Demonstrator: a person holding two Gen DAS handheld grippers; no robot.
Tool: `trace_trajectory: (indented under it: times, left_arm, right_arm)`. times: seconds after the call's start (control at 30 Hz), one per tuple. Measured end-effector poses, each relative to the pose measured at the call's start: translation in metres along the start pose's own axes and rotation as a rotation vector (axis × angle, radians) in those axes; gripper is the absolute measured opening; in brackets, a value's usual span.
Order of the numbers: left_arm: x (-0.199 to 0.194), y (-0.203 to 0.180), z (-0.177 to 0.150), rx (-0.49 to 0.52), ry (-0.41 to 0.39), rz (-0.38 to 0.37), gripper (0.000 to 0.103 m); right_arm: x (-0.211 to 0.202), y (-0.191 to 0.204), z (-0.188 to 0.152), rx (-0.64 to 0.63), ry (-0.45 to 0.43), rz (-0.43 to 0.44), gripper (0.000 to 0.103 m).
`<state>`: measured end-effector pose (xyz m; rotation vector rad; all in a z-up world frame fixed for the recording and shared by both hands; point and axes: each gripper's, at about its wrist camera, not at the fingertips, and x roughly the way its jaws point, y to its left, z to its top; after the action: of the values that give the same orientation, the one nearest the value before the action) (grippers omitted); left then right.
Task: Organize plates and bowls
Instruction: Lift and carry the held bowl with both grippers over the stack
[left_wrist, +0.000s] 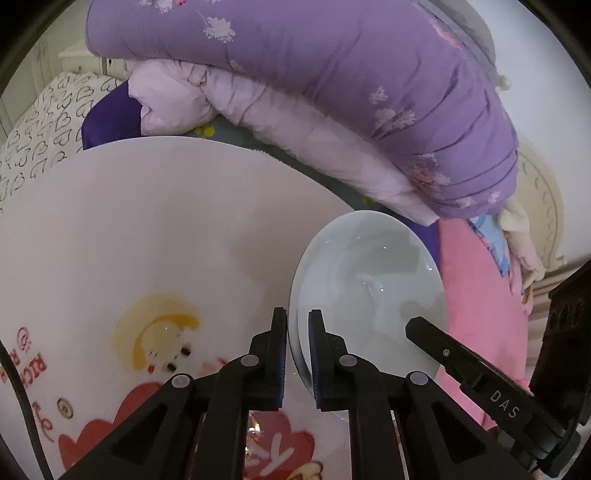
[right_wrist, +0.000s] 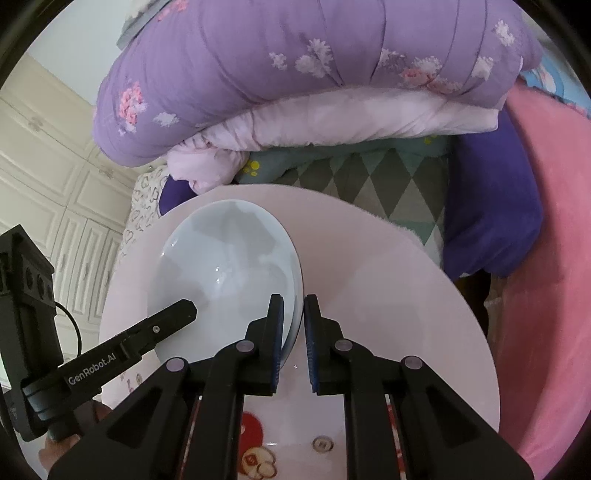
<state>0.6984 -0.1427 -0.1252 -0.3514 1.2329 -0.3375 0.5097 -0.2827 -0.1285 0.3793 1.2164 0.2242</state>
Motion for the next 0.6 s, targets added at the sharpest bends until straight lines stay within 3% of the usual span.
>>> trace_trajectory:
  times: [0.33,0.6]
  left_arm:
    - [-0.065,-0.012,-0.034,0.044,-0.07,0.002,0.007]
    - [-0.138,-0.022,-0.089,0.083,-0.126,-0.022,0.007]
  right_arm:
    - [-0.054,0.03,-0.028,-0.038,-0.058,0.014,0.011]
    - [-0.109,0.049,-0.066,-0.074,-0.121,-0.001,0.011]
